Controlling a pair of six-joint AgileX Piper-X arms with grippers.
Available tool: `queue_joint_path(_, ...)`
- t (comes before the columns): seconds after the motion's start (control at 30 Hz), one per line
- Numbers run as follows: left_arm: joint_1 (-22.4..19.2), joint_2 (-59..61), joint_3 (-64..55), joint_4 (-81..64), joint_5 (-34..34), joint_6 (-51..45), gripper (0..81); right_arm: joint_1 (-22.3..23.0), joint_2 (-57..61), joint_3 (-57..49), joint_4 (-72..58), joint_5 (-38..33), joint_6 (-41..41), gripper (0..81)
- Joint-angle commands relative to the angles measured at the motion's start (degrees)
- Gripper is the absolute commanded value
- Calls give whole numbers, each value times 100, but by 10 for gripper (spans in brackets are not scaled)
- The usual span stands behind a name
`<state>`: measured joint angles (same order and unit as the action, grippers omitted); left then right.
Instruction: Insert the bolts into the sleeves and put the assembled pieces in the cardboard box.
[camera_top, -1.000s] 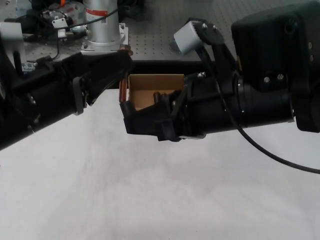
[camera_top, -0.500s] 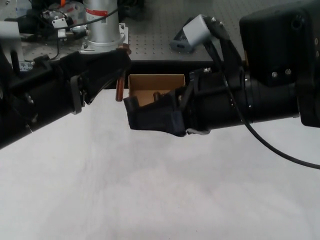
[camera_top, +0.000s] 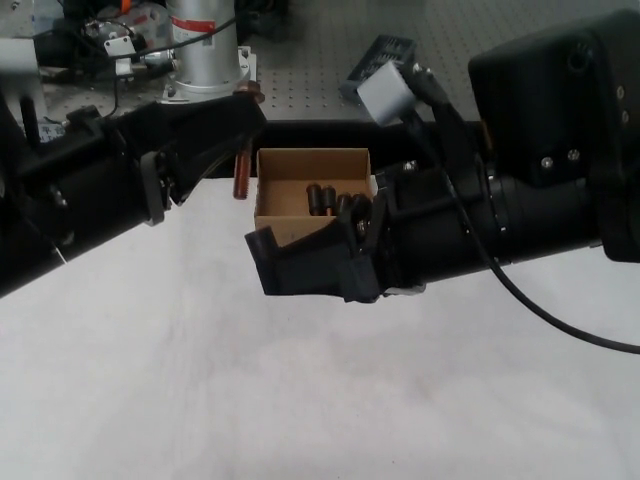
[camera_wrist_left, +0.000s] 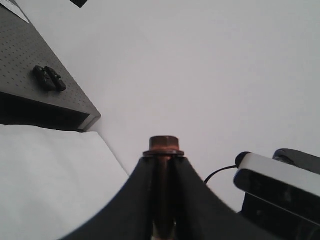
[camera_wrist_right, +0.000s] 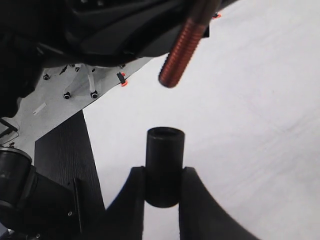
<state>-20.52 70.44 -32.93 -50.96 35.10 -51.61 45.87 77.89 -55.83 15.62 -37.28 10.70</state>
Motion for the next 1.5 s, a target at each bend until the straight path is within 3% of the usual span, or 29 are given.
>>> queue_joint_path(0.0, -33, -69, -38, -137, 159, 14, 6, 12, -2, -38, -116, -146, -41, 11)
queue_joint_path(0.57, -148, -69, -38, -137, 162, -27, 6, 12, -2, -37, -667, -319, 221, 11)
queue_joint_path(1.47, -148, -69, -38, -137, 372, 14, 6, -132, -2, -37, -441, -216, 211, 11)
